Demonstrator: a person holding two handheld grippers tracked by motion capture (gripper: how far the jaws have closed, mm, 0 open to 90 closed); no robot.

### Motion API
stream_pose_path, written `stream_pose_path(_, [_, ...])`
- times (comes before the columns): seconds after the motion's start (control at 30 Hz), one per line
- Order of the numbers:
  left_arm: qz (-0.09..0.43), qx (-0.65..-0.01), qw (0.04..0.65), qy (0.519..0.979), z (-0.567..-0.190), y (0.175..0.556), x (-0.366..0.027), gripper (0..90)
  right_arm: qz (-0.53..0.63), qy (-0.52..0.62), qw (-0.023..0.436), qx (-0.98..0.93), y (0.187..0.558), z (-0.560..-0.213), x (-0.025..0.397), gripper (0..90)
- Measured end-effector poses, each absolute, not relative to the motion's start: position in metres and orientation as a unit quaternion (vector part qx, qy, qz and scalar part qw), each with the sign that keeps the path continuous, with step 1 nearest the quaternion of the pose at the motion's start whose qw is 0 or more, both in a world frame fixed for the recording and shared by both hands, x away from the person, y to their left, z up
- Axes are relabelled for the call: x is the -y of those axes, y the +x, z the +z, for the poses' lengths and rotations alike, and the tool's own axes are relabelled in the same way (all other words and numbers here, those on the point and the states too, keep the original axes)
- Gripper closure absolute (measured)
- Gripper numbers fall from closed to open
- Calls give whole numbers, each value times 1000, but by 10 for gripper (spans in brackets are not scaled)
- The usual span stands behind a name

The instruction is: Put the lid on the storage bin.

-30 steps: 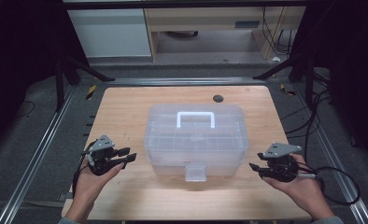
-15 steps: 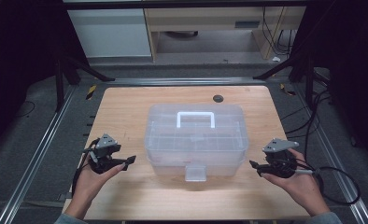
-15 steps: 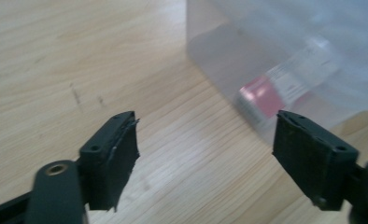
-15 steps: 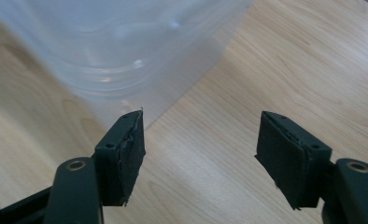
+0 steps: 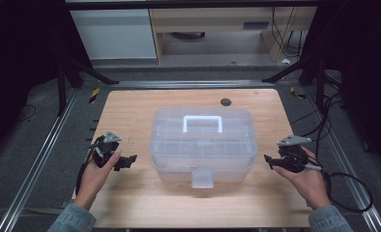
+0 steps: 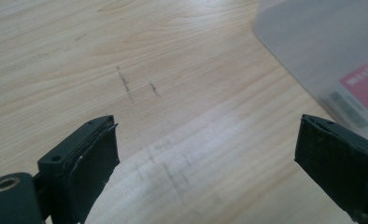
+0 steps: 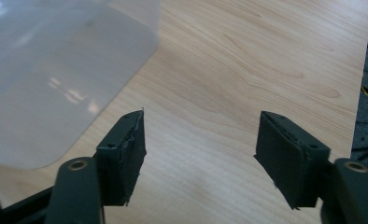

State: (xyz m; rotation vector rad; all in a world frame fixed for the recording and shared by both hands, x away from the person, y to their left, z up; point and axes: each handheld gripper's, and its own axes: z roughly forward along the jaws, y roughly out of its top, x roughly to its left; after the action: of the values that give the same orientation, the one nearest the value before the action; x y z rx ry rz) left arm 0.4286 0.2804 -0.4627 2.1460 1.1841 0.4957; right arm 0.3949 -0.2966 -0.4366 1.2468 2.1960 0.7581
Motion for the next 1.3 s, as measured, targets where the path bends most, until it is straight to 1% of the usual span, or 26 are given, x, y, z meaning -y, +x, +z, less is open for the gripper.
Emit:
stream_pose_path(0.07, [195,-451,307,815,-467,436,-282,55,265,471,237,-807,405,-442,299,259])
stream_pose_path(0.13, [204,-456,298,814,-473,441,-283,57,258,478,236,-806,413,-448,302,259])
stream_pose_path(0.23, [204,-462,285,815,-482,448,-283,58,251,489,243,-799,423,-455,306,255])
stream_pose_path(0.3, [201,-468,281,813,-487,453,-282,58,248,502,246,-792,432,-461,309,246])
stream_pose_path(0.43, [214,-471,278,809,-492,460,-282,62,259,524,241,-775,447,-468,314,242])
stream_pose_path(0.6, [206,-488,288,798,-498,468,-285,62,263,545,256,-754,461,-474,318,244])
stream_pose_path(0.7, [214,-488,275,800,-503,472,-285,62,268,556,271,-738,468,-478,320,246])
stream_pose_path(0.97, [207,-498,295,789,-509,479,-289,49,272,574,267,-724,479,-485,323,197])
stream_pose_path(1.3, [202,-496,321,781,-514,483,-290,26,274,577,266,-722,483,-490,321,165])
